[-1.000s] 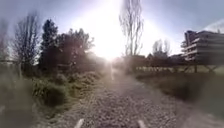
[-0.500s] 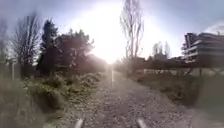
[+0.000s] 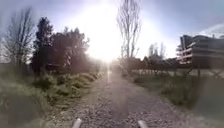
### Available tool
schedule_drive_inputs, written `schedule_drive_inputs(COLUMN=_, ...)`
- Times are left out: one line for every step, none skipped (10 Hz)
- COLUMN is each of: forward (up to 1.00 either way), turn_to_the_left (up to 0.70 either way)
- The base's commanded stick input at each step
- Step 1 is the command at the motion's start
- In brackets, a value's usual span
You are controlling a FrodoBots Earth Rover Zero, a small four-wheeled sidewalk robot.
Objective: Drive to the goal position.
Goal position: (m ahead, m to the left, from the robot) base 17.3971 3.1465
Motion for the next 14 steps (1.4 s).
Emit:
schedule_drive_inputs(forward=0.50, turn_to_the_left=0.00)
schedule_drive_inputs(forward=0.50, turn_to_the_left=0.00)
schedule_drive_inputs(forward=0.50, turn_to_the_left=0.00)
schedule_drive_inputs(forward=0.50, turn_to_the_left=0.00)
schedule_drive_inputs(forward=0.50, turn_to_the_left=0.00)
schedule_drive_inputs(forward=0.50, turn_to_the_left=0.00)
schedule_drive_inputs(forward=0.50, turn_to_the_left=0.00)
schedule_drive_inputs(forward=0.50, turn_to_the_left=0.00)
schedule_drive_inputs(forward=0.50, turn_to_the_left=0.00)
schedule_drive_inputs(forward=0.50, turn_to_the_left=0.00)
schedule_drive_inputs(forward=0.50, turn_to_the_left=0.00)
schedule_drive_inputs(forward=0.50, turn_to_the_left=0.00)
schedule_drive_inputs(forward=0.50, turn_to_the_left=0.00)
schedule_drive_inputs(forward=0.50, turn_to_the_left=0.00)
